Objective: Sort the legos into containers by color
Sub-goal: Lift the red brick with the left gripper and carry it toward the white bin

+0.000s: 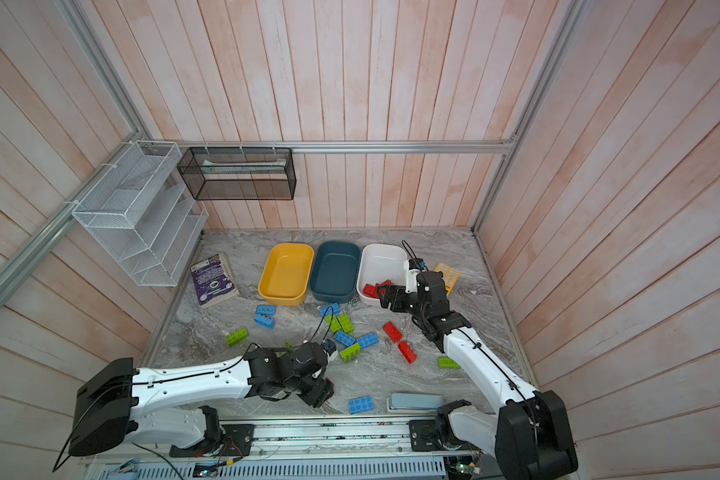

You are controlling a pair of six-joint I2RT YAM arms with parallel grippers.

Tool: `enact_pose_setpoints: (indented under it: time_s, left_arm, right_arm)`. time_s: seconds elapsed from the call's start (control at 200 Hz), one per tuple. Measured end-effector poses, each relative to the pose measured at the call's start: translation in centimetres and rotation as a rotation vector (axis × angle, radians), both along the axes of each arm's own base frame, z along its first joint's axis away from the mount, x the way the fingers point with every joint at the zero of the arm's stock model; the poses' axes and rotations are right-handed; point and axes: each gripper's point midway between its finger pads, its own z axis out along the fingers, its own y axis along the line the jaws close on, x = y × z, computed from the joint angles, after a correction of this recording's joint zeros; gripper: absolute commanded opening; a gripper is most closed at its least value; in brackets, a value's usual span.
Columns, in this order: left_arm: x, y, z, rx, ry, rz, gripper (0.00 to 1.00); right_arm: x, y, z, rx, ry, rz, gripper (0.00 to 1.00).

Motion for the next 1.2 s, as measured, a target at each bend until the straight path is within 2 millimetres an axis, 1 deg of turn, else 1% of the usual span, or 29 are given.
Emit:
enact_pose_setpoints:
  time_s: [0.135,0.285,0.335,0.39,0.43,0.545,0.685,0.785,0.82,0.89,0.955,1.045,1.125,1.155,1.2]
  left_arm:
    - [-0.3,0.5,-1.7,0.047,0.023,0.014,0.68]
    - [0.1,0.6,-2.7,0.081,0.013,0.036,0.61]
    - [0.3,0.7,-3.1,0.092,0.01,0.043,0.56]
    - [0.5,0.7,-3.5,0.106,0.004,0.041,0.47]
    - [0.5,0.7,-3.8,0.114,0.004,0.045,0.43]
    - [1.0,0.4,-3.7,0.12,-0.018,0.044,0.34]
    - [1.9,0.0,-2.7,0.122,-0.059,0.047,0.32]
    - [3.1,-1.1,-1.1,0.093,-0.091,0.053,0.32]
    - [3.9,-1.5,-0.3,0.074,-0.102,0.061,0.32]
    - [6.2,-2.2,1.7,0.028,-0.134,0.091,0.32]
    - [8.9,-3.0,4.2,-0.027,-0.173,0.119,0.32]
    - [13.0,-4.3,8.6,-0.119,-0.24,0.148,0.32]
    - [17.1,-5.8,12.5,-0.2,-0.303,0.168,0.32]
    - [18.5,-6.3,13.6,-0.226,-0.322,0.171,0.32]
    - [20.7,-7.1,14.8,-0.25,-0.347,0.173,0.32]
  right_arm:
    - [0.0,0.0,0.0,-0.001,-0.001,0.0,0.87]
    - [-0.1,0.0,-0.1,-0.001,0.002,0.0,0.87]
    - [-0.1,-0.1,-0.1,-0.001,0.001,-0.001,0.87]
    - [-0.1,-0.1,0.0,-0.001,-0.003,-0.002,0.87]
    - [-0.2,-0.1,0.1,0.0,-0.006,-0.003,0.86]
    - [-0.5,-0.2,0.2,0.001,-0.012,-0.003,0.86]
    - [-0.6,-0.3,0.6,0.005,-0.024,-0.003,0.86]
    - [-1.0,-0.4,0.3,0.004,-0.021,-0.003,0.85]
    - [-1.2,-0.5,-0.1,0.003,-0.015,-0.004,0.85]
    - [-1.7,-0.6,-1.0,-0.003,0.003,-0.004,0.85]
    - [-2.2,-0.8,-1.9,-0.009,0.019,-0.007,0.85]
    - [-2.9,-1.3,-2.6,-0.015,0.025,-0.02,0.84]
    - [-3.7,-1.8,-2.6,-0.009,0.017,-0.037,0.84]
    - [-3.9,-1.9,-2.4,-0.005,0.009,-0.043,0.84]
    - [-4.3,-2.2,-2.2,0.002,-0.005,-0.052,0.84]
